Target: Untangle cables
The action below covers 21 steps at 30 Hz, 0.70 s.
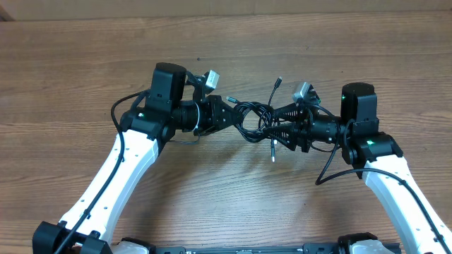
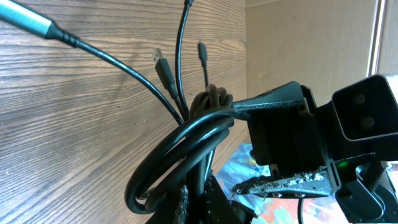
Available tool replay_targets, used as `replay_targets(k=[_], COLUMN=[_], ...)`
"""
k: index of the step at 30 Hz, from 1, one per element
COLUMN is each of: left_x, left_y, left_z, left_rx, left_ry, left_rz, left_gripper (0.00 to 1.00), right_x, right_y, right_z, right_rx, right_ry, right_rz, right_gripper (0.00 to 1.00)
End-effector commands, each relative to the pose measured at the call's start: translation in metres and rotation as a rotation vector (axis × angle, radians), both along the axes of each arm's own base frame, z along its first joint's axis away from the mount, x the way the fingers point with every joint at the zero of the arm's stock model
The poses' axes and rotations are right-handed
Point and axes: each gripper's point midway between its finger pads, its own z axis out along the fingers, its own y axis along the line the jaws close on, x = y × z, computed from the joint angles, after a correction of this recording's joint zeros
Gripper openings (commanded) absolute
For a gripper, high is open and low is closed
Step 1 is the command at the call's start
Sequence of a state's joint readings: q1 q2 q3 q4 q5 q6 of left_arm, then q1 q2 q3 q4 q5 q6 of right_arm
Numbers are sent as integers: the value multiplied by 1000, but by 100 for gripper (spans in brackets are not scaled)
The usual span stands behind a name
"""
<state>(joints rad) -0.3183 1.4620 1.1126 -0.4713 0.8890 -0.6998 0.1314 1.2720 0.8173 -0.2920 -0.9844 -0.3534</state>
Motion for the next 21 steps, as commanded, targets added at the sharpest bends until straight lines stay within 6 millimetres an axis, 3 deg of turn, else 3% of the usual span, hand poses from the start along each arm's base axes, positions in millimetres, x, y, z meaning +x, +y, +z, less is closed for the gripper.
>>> replay_targets(k=[1,7,9,10,12,13,21], left_x=[-5,-8,-8,-8,-8,-8,-5], left_y=[-2,-4,-4,-4,-4,-4,2], left_z=[22,24,24,24,24,24,25], left_rx=[-52,-68,-68,-68,-68,-67,-68], left_ry=[-47,-46,-46,-46,-47,-51,-73], left_rz=[-39,-59,-59,-59,-59,-61,-58], left_gripper=[4,4,4,4,4,4,4], right_x=[2,5,5,5,5,5,-2], right_y=[0,-2,-3,-3,-3,-2,5], right_z=[6,3,3,3,3,3,24], right_rx=[-1,-20,-21,-21,-21,-21,49], right_ry=[-30,-37,-37,-36,-35,-35,-100], right_rz=[7,-12,-14,-14,-14,-14,58], right_gripper=[57,57,51,41,9,4,4])
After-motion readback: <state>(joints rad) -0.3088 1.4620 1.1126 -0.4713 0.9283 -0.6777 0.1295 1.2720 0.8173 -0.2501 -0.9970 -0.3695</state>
